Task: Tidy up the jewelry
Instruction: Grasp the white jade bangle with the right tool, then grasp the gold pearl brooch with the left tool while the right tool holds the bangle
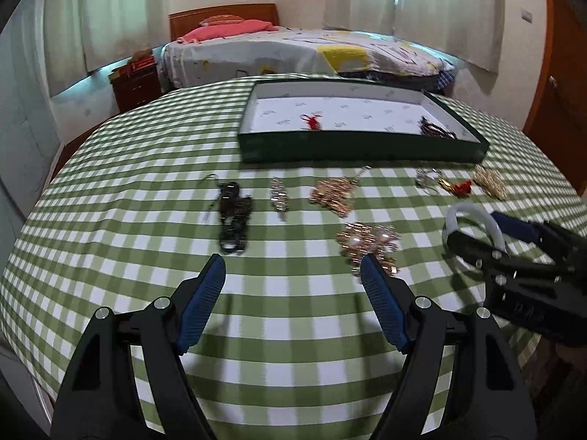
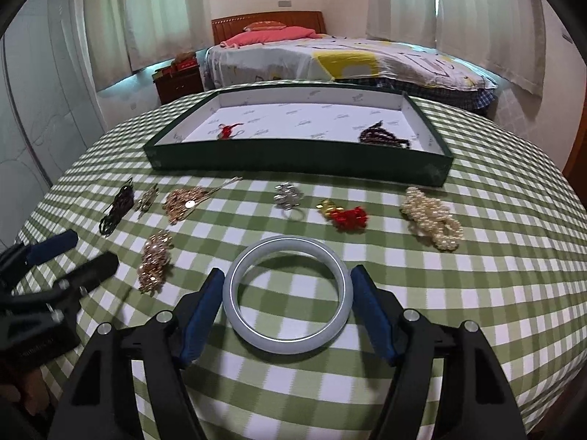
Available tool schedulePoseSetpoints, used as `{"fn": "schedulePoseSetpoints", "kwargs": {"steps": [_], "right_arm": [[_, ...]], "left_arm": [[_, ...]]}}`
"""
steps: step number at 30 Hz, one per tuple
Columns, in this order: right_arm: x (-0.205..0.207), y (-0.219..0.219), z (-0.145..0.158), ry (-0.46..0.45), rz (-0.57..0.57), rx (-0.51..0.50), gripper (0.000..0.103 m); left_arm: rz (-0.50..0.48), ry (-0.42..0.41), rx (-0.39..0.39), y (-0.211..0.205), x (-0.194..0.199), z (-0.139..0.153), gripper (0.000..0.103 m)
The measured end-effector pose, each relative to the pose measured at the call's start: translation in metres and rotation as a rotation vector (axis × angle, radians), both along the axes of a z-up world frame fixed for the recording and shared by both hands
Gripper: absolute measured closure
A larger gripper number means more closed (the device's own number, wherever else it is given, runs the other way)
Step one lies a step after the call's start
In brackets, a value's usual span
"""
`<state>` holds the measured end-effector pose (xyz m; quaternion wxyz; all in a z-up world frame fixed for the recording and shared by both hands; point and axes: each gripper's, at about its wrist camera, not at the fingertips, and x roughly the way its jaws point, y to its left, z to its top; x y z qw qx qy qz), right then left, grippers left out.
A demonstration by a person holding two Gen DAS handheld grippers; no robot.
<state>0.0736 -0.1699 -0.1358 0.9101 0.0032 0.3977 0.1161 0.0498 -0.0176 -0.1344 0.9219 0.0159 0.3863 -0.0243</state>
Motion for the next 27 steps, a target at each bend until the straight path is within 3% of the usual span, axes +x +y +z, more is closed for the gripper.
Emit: {"fn": "schedulePoseSetpoints", "kwargs": {"steps": [14, 19, 22, 27], "right_arm": [[0.003, -0.050, -0.002, -0.010, -0.092, 0.058, 0.034], [0.005, -0.054, -0.005, -0.004, -0.096, 0.074, 0.034], [0.005, -0.054, -0.005, -0.002, -0.094, 0.078, 0.034], [0.005, -0.052, -0.005, -0.006, -0.090, 0.076, 0.034]], "left_arm": [[-0.007, 0.043, 0.024, -0.039, 0.025, -0.009, 0.029], [-0.006, 0.061, 0.020, -0.039, 0.028, -0.013, 0.049], [-0.039, 0.047, 0.054, -0.046, 0.024, -0.012, 0.073], [-0.062, 0.036, 0.063, -0.049, 0.021, -0.012, 0.079]]}}
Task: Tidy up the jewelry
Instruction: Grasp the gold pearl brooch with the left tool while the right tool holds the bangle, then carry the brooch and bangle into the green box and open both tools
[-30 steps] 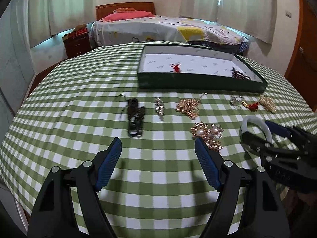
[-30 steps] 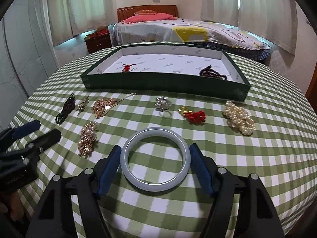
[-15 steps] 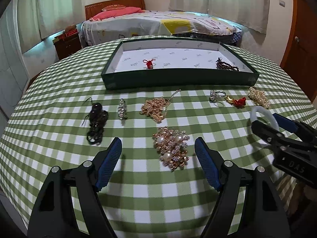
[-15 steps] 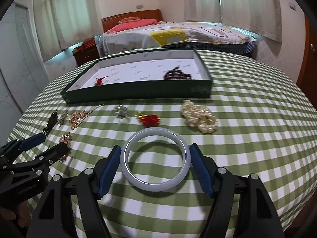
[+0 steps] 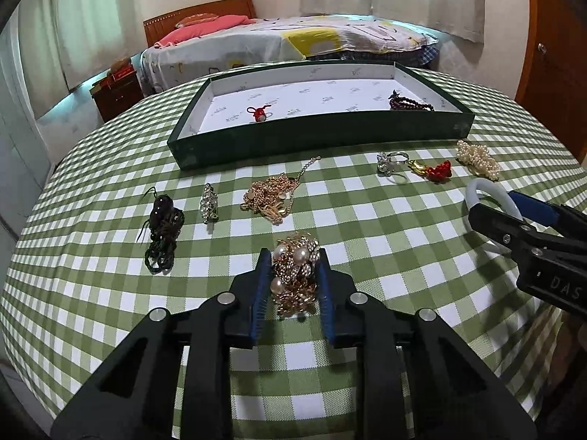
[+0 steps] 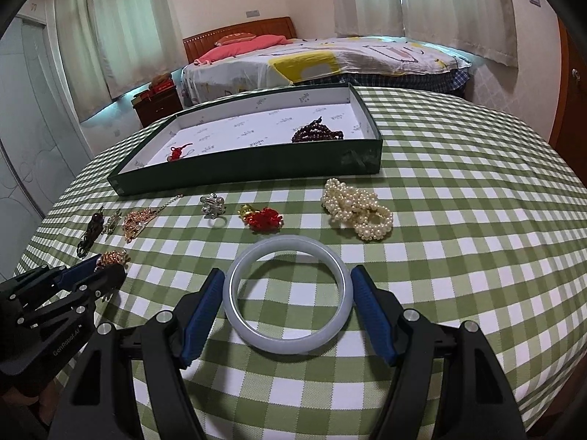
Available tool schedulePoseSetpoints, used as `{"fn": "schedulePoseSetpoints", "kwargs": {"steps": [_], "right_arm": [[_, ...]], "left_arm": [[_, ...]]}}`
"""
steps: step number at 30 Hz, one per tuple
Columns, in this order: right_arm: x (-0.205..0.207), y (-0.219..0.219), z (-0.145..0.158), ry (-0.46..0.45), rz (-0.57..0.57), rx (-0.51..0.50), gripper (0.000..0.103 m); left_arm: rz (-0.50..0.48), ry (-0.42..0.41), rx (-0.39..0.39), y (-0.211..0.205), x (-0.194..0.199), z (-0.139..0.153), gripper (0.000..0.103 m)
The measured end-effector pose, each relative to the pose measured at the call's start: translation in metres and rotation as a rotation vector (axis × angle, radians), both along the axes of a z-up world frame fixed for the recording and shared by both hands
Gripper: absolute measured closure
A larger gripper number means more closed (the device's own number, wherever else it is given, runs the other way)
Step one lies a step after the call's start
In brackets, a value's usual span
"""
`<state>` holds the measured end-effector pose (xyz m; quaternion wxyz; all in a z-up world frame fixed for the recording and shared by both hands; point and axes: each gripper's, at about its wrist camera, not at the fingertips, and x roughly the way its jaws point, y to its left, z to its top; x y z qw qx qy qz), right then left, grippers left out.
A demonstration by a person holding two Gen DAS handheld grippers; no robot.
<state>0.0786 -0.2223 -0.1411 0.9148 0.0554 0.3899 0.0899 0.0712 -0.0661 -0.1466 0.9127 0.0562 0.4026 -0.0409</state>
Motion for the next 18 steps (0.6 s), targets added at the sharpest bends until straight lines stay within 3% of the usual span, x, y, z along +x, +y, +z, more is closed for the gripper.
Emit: {"fn": "schedulePoseSetpoints", "kwargs": {"steps": [10, 18], "right_arm": [[-0.003, 0.003, 0.003, -0.027, 0.004, -0.005, 0.034], [-0.006, 0.005, 0.012, -0.070, 0.011, -0.001, 0.034]], "left_arm": [[0.010, -0.035, -0.044, 0.007, -0.003, 0.004, 0.081], [0.017, -0.106, -0.076, 0.012, -0.007, 0.024, 0.081]]}}
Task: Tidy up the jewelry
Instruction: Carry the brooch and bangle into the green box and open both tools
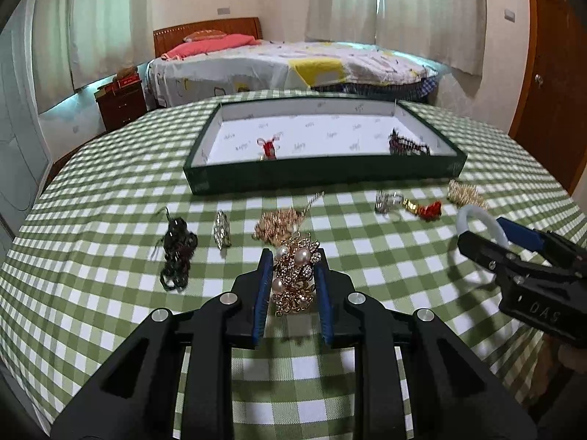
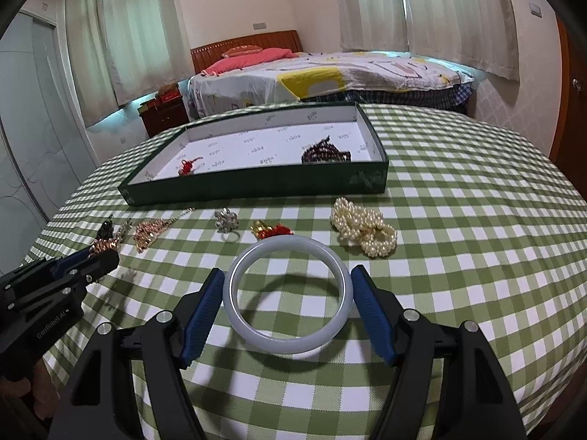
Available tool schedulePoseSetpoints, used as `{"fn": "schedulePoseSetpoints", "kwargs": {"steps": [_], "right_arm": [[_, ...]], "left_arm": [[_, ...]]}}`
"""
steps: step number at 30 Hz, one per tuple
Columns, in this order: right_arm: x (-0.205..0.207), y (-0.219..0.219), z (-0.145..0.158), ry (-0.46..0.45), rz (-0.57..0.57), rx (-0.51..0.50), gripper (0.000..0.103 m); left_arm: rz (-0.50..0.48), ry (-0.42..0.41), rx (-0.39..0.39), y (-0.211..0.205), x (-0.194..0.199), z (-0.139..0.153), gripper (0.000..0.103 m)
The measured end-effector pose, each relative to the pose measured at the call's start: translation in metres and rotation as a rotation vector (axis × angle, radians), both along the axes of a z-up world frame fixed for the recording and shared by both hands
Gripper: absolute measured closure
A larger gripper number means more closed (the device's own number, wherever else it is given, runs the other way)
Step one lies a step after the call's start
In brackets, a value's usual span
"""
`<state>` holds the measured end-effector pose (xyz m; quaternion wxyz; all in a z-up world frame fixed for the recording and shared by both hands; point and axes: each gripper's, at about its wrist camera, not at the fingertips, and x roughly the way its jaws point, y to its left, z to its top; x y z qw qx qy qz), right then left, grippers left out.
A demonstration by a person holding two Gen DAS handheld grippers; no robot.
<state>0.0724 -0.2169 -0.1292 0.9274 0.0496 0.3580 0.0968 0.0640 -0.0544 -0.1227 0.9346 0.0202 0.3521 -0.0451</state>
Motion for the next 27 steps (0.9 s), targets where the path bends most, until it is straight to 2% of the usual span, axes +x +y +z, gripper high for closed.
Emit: {"fn": "schedulePoseSetpoints", "kwargs": {"steps": [13, 22, 27], "right_arm": [[0.024, 0.009, 0.032, -0.082, 0.016, -0.019, 0.034], [0.073, 0.015, 0.056, -0.133, 0.015, -0.011, 0.034], [0.107, 0.027, 0.052, -0.115, 0.039, -0.034, 0.034]], "left_arm": [[-0.010, -0.090, -0.044, 0.000, 0.027, 0.034, 0.081], [-0.007, -0.118, -0.082, -0.005, 0.080, 0.048, 0.081], [0.002, -0.111, -0.094, -0.008, 0.118, 0.046, 0.081]]}}
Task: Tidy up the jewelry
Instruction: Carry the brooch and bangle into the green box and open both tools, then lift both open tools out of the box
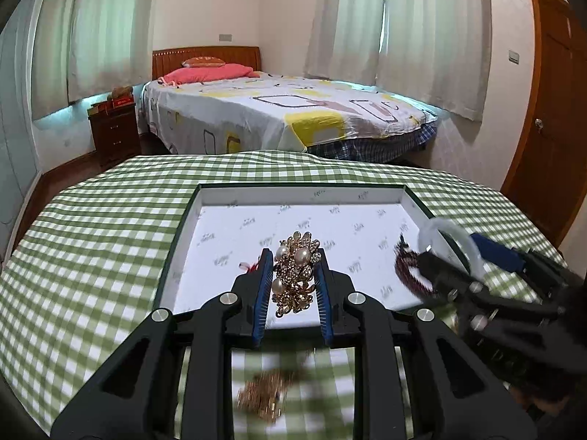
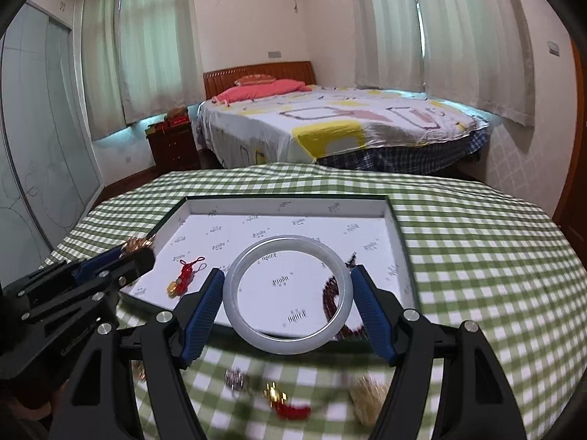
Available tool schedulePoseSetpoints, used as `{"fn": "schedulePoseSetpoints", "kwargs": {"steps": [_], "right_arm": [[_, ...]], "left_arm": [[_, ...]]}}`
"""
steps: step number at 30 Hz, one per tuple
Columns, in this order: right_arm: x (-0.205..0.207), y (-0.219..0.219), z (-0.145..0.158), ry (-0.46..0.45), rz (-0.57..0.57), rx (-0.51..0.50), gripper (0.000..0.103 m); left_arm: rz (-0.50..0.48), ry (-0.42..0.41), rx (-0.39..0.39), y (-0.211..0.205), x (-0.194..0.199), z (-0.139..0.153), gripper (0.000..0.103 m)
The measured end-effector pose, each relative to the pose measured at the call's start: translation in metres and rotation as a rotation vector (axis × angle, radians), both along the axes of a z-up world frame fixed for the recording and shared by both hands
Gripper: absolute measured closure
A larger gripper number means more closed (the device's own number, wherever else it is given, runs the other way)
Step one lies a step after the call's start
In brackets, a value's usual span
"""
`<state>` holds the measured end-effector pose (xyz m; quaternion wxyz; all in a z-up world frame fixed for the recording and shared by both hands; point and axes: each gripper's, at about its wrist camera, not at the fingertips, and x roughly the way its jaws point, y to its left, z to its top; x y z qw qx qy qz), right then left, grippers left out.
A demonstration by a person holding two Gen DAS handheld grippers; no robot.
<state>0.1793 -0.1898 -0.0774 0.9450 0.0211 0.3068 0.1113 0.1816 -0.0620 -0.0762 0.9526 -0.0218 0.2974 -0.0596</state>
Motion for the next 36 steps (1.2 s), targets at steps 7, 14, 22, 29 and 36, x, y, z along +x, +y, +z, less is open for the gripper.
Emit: {"fn": "schedulePoseSetpoints", "kwargs": {"steps": [7, 14, 22, 29, 36], "right_arm": [[0.042, 0.011, -0.031, 0.130, 0.032, -0.040, 0.034], [0.061, 0.016, -0.049, 0.210, 0.042, -0.075, 0.034], [0.068, 0.017, -0.056, 0.228, 0.070, -0.111, 0.034], [0.067, 0.012, -0.056, 0.229, 0.066, -0.096, 0.029], [0.064, 0.007, -0.051, 0.206, 0.051, -0.094, 0.029]], "left_arm": [[-0.001, 0.106, -0.010, 0.001, 0.048, -0.029, 0.081], [-0.016, 0.238, -0.002, -0.001, 0.077, -0.058, 0.081], [-0.021, 0.276, -0.018, 0.000, 0.084, -0.069, 0.080], [-0.007, 0.274, -0.034, 0.005, 0.083, -0.067, 0.067], [0.013, 0.249, -0.048, 0.011, 0.078, -0.062, 0.050]]}}
